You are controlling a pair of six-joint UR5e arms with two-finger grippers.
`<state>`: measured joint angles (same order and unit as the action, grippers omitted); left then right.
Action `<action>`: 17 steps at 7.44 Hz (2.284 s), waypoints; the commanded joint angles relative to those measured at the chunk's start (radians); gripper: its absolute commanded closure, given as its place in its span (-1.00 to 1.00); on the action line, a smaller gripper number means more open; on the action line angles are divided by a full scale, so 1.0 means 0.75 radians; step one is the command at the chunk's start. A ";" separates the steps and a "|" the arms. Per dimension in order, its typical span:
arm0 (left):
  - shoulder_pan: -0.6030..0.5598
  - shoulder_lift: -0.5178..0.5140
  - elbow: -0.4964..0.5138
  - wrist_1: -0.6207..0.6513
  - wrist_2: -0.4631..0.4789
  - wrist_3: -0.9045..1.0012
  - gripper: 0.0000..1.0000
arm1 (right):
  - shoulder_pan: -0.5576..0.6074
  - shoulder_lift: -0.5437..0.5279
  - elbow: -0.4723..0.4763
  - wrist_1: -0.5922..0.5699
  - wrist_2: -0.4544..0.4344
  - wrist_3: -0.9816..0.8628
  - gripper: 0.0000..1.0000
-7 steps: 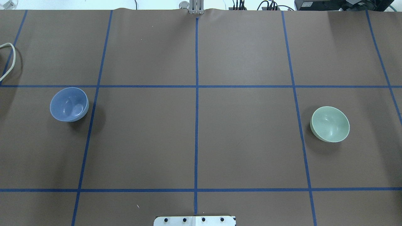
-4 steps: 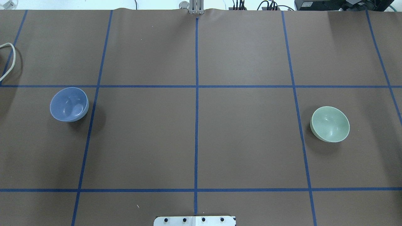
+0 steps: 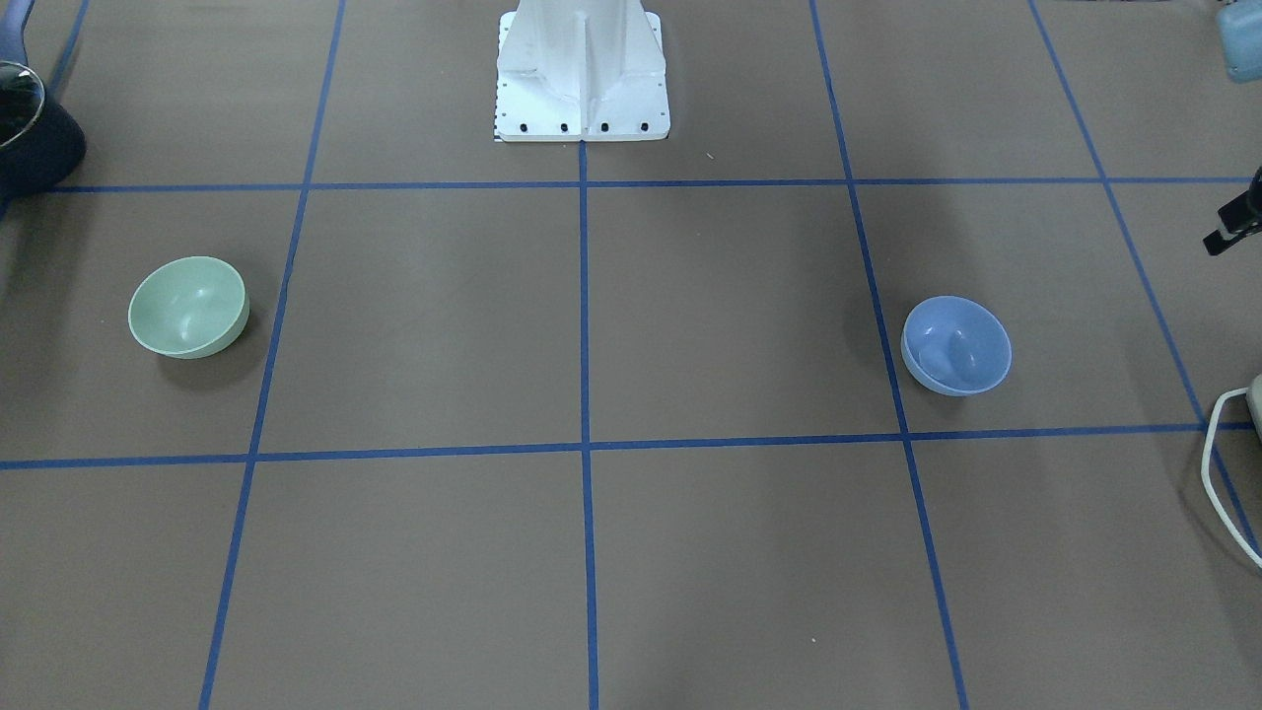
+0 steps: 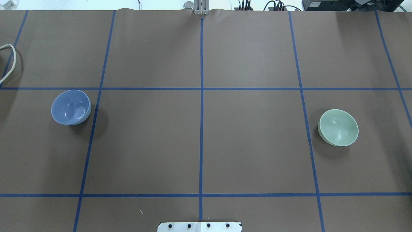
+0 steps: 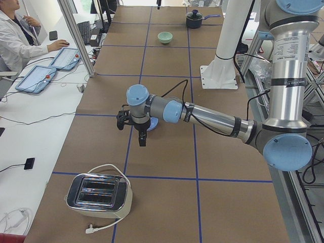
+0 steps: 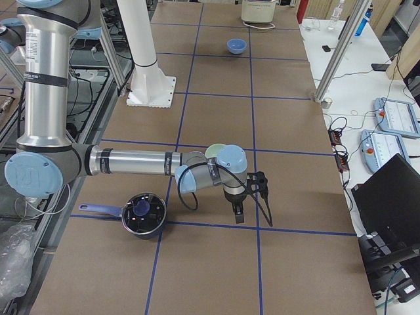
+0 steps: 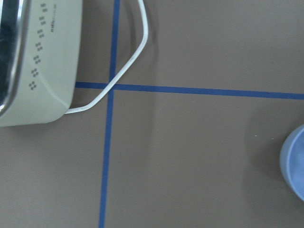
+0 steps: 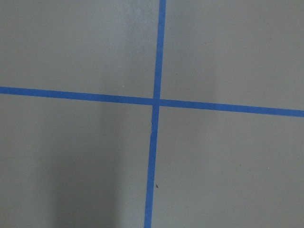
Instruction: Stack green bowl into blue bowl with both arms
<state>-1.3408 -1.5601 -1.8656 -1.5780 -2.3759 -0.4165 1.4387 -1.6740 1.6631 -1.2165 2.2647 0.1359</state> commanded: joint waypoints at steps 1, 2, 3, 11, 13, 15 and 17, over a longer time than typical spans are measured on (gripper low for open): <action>0.179 -0.081 0.023 -0.192 0.002 -0.347 -0.98 | -0.079 0.037 0.018 0.027 0.082 0.072 -1.00; 0.237 -0.157 0.080 -0.239 0.004 -0.426 -0.98 | -0.144 0.062 0.061 0.023 0.174 0.198 -1.00; 0.276 -0.212 0.137 -0.242 0.010 -0.424 -0.97 | -0.232 0.094 0.118 0.023 0.175 0.317 -1.00; 0.389 -0.266 0.395 -0.512 0.049 -0.498 -0.95 | -0.423 0.048 0.141 0.223 0.185 0.488 -0.79; 0.395 -0.258 0.403 -0.518 0.049 -0.496 -0.94 | -0.503 0.037 0.141 0.227 0.143 0.537 -0.62; 0.409 -0.235 0.397 -0.569 0.057 -0.500 -0.90 | -0.566 -0.015 0.114 0.353 0.075 0.541 -0.61; 0.448 -0.201 0.399 -0.675 0.099 -0.555 -0.83 | -0.585 -0.018 0.102 0.383 0.073 0.580 -0.61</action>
<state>-1.0257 -1.7302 -1.5665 -2.0314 -2.3254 -0.8122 1.0124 -1.6823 1.7471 -0.9478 2.3237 0.5590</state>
